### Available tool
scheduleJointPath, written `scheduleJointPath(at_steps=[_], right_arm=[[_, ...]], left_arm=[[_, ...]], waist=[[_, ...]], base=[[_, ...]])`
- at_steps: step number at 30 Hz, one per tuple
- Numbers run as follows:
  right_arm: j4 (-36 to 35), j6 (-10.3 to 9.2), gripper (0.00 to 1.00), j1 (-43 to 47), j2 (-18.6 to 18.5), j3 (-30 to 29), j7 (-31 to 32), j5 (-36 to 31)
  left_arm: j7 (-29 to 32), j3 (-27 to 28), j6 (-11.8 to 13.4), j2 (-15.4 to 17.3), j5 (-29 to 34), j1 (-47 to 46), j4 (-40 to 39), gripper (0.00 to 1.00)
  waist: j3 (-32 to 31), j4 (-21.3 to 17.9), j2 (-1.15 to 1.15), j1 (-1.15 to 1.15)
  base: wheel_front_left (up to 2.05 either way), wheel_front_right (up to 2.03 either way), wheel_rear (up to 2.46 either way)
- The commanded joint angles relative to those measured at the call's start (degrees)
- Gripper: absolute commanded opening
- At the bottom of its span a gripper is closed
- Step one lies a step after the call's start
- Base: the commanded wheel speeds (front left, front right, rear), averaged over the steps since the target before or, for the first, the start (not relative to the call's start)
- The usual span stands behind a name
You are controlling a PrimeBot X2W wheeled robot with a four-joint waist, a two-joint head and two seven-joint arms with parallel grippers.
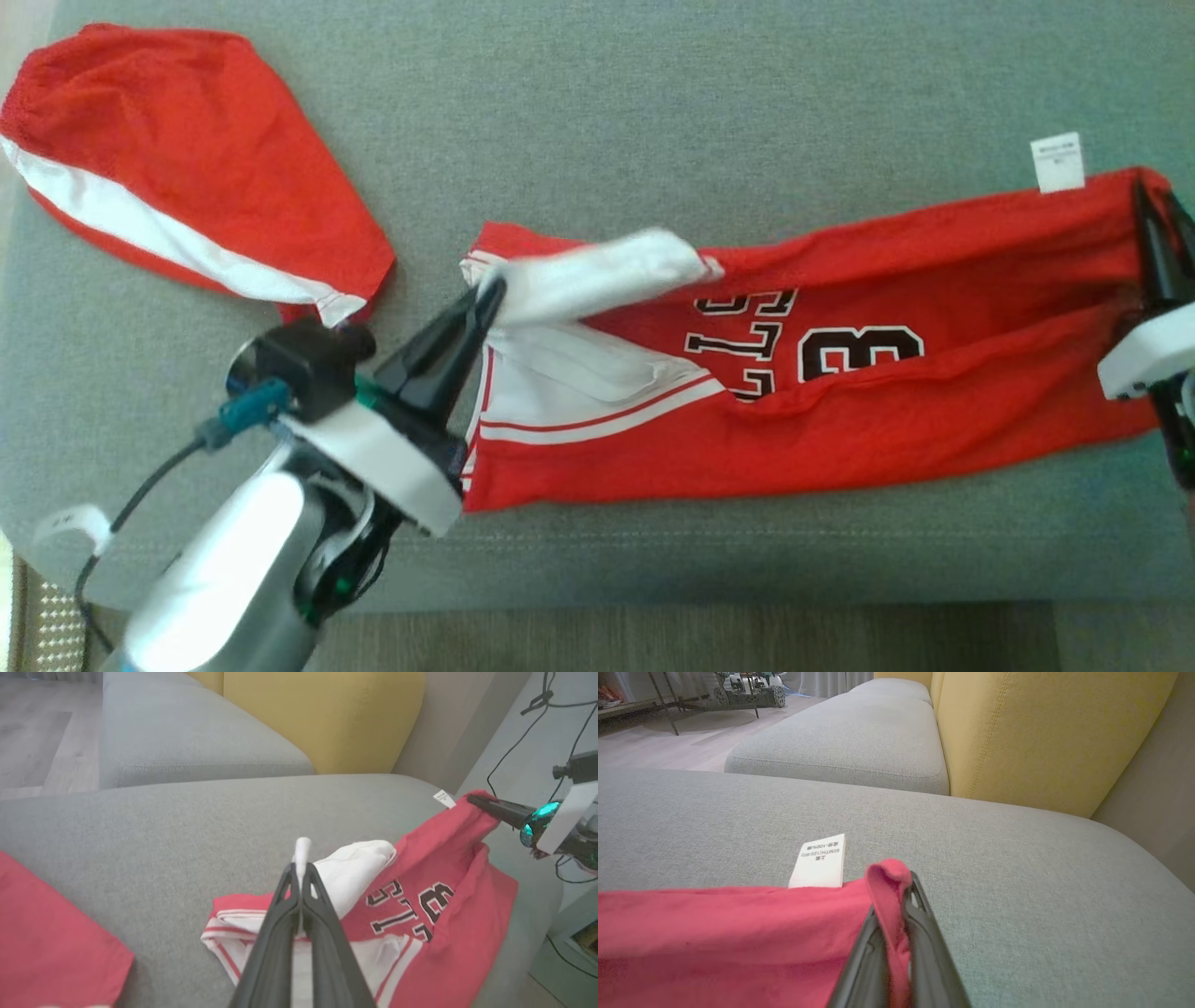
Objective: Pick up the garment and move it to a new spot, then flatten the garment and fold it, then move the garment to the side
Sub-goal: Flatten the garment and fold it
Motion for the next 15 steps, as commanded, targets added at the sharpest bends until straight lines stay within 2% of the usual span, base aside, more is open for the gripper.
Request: scheduleJointPath(at_steps=[1, 10, 15], right_arm=[[-1.97, -0.01, 0.0, 1.01, -1.57, -0.01, -0.7, 0.14], [-3.61, -0.01, 0.0, 3.95, -1.76, -0.47, -0.76, -0.69], [-4.57, -0.01, 0.0, 5.76, -2.09, -0.9, -0.77, -0.32]], left_arm=[[0.31, 1.58, -0.33, 2.64, -0.54, -0.87, -2.57, 0.0], [5.81, -5.86, -0.33, 11.56, -6.36, 1.98, -8.17, 0.0], [7.68, -8.81, -0.33, 13.74, -8.17, 2.49, -9.47, 0.0]], waist=[[-0.03, -0.01, 0.0, 0.0], [-0.76, -0.77, 0.0, 0.0], [-1.2, -1.16, 0.0, 0.0]], base=[[0.0, 0.0, 0.0], [0.0, 0.0, 0.0], [0.0, 0.0, 0.0]])
